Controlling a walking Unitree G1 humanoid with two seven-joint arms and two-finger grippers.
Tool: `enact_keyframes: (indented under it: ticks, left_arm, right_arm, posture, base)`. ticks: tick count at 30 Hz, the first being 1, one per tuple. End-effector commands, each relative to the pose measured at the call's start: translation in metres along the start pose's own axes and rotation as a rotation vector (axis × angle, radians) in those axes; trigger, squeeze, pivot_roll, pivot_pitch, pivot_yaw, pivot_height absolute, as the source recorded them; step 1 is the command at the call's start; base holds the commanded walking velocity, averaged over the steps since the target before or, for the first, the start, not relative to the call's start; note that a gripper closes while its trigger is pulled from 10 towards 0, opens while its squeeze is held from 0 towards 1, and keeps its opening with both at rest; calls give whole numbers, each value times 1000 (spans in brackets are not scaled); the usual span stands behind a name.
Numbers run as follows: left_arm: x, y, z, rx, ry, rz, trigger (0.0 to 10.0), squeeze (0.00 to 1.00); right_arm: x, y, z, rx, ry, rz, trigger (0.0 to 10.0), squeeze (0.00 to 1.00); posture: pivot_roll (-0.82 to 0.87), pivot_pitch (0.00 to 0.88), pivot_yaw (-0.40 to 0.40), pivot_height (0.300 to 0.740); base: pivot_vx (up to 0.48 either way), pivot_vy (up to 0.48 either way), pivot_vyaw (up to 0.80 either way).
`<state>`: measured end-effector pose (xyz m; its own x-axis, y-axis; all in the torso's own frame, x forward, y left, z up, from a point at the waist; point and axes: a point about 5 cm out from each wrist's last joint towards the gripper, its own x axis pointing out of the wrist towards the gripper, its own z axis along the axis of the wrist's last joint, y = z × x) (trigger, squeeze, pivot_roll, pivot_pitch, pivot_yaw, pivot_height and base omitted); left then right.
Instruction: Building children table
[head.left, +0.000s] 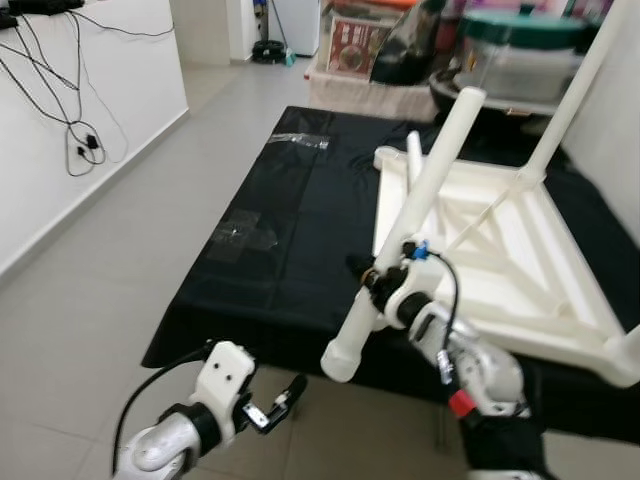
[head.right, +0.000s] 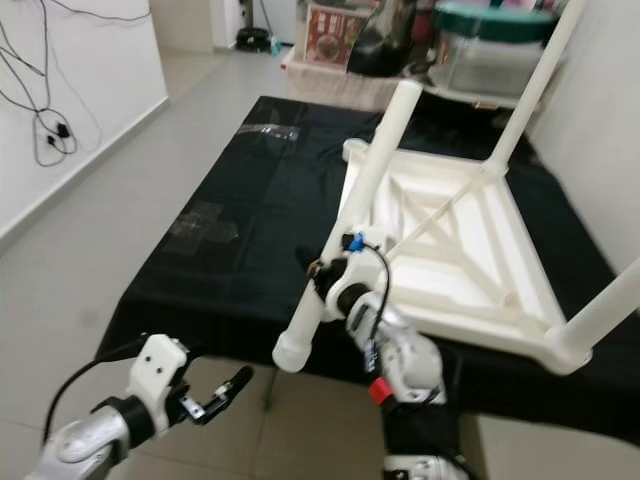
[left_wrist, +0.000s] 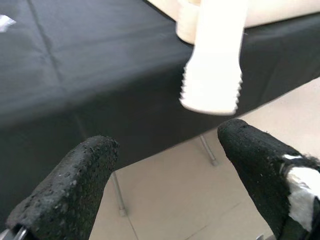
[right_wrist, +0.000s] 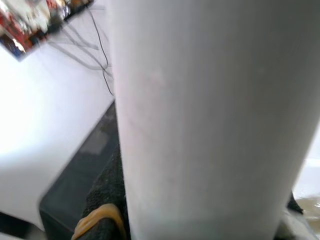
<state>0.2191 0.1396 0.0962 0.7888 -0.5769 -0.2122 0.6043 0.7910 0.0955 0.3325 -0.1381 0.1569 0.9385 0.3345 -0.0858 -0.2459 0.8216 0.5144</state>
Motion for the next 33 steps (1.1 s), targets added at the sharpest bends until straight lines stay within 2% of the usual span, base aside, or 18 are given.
enact_keyframes:
  ticks: [1,2,7,9,11,12,16,19,21,22,24,25,26,28,33]
  left_arm:
    - [-1,-1,-4,1,20,-5,10000,0]
    - [0,-1,-4,2,20,-8,10000,0]
    - [1,-1,-4,4,20,-10,10000,0]
    - [1,-1,-5,6,23,-12,10000,0]
    - [1,-1,-5,6,23,-12,10000,0]
    - [0,0,-5,7,27,-11,10000,0]
    - [0,0,-6,9,31,-9,10000,0]
    - [0,0,-6,11,31,-8,10000,0]
    - [0,0,-6,11,29,-7,10000,0]
    - [0,0,-6,11,29,-7,10000,0]
    - [0,0,-6,11,29,-6,10000,0]
    - [0,0,-6,11,29,-6,10000,0]
    - [0,0,-6,11,29,-7,10000,0]
    - [0,1,-6,13,30,-7,10000,0]
    - [0,2,-6,15,32,-6,10000,0]
  right_arm:
    - [-7,-2,58,-36,-261,-39,0,0]
    - [-6,5,69,19,-284,-3,0,0]
    - [-6,16,78,79,-296,57,0,0]
    - [-5,27,84,160,-283,129,0,0]
    - [-5,27,84,160,-283,129,0,0]
    - [-4,30,87,215,-248,162,0,0]
    - [-3,29,91,202,-240,173,0,0]
    - [-2,24,93,146,-256,143,0,0]
    - [-3,18,99,-23,-334,40,0,0]
    - [-3,18,99,-23,-334,40,0,0]
    - [-6,13,104,-190,-417,-58,0,0]
    - [-6,13,104,-190,-417,-58,0,0]
    - [-8,12,104,-256,-444,-78,0,0]
    - [-8,14,98,-287,-431,-68,0,0]
    - [-7,19,87,-277,-370,-15,0,0]
  posture:
    - [53,0,-108,740]
    - [51,0,-106,740]
    - [52,0,-104,740]
    - [57,0,-106,740]
    - [57,0,-106,740]
    - [57,0,-105,740]
    - [56,0,-106,740]
    - [56,0,-106,740]
    - [57,0,-106,740]
    - [57,0,-106,740]
    - [58,0,-105,740]
    - [58,0,-105,740]
    - [58,0,-104,740]
    - [59,0,-103,740]
    - [58,0,-102,740]
  base:
    - [0,0,0]
    - [0,0,0]
    - [0,0,0]
    - [0,0,0]
    - [0,0,0]
    - [0,0,0]
    - [0,0,0]
    - [0,0,0]
    - [0,0,0]
    - [0,0,0]
    - [0,0,0]
    - [0,0,0]
    - [0,0,0]
    - [0,0,0]
    - [0,0,0]
